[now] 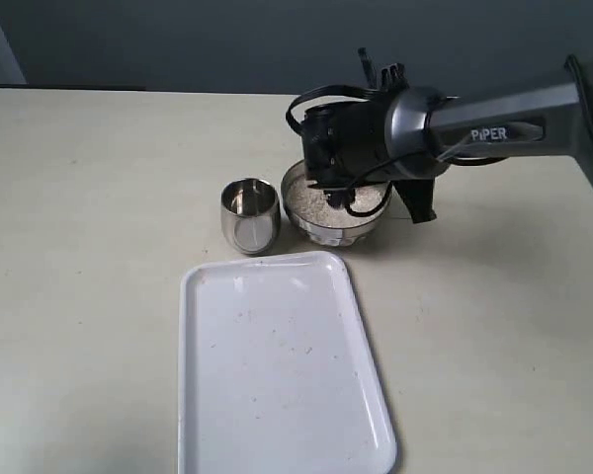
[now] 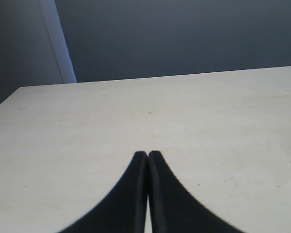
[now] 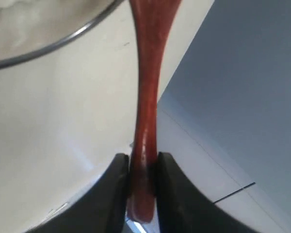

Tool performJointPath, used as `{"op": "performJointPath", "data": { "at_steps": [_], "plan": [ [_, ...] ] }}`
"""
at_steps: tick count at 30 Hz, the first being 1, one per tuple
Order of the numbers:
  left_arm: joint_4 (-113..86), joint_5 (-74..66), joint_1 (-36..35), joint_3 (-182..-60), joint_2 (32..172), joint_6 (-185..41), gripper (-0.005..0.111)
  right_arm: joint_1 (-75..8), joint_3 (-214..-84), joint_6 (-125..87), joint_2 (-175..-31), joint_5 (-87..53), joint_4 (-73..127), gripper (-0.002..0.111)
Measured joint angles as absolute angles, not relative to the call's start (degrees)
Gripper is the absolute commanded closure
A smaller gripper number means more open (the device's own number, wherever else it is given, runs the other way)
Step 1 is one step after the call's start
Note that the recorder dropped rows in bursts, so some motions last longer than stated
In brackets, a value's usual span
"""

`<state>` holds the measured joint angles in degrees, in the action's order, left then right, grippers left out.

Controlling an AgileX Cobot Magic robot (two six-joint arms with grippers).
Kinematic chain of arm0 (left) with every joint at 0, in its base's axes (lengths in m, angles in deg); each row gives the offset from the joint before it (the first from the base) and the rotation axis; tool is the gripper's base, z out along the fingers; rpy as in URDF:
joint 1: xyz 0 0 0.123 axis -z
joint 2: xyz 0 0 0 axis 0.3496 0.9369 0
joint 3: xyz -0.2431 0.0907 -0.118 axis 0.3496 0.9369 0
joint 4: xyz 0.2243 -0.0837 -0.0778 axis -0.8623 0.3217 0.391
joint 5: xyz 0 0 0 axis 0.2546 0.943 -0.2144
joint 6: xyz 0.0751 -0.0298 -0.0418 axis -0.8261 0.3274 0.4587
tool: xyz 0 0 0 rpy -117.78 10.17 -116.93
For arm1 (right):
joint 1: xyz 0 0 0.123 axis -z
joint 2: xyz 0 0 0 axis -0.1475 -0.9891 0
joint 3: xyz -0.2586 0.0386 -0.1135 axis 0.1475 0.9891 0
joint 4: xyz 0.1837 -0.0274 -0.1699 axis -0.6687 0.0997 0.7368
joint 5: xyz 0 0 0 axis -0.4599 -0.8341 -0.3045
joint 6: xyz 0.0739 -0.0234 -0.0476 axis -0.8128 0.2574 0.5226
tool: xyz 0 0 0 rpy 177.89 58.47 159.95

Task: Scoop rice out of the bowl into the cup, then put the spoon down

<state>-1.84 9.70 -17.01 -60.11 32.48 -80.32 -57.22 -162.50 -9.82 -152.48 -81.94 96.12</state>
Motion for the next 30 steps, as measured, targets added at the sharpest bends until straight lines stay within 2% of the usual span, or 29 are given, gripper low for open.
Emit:
{"op": "performJointPath", "data": {
  "at_steps": [15, 30],
  "plan": [
    [-1.8, 9.6, -17.0, -60.1, 32.5, -80.3, 0.106, -57.3, -162.5, -10.2, -155.9, -79.8, 100.3, 0.108],
    [-1.8, 9.6, -17.0, -60.1, 32.5, -80.3, 0.106, -59.1, -162.6, -2.9, -155.9, -79.7, 91.4, 0.108]
  ]
}}
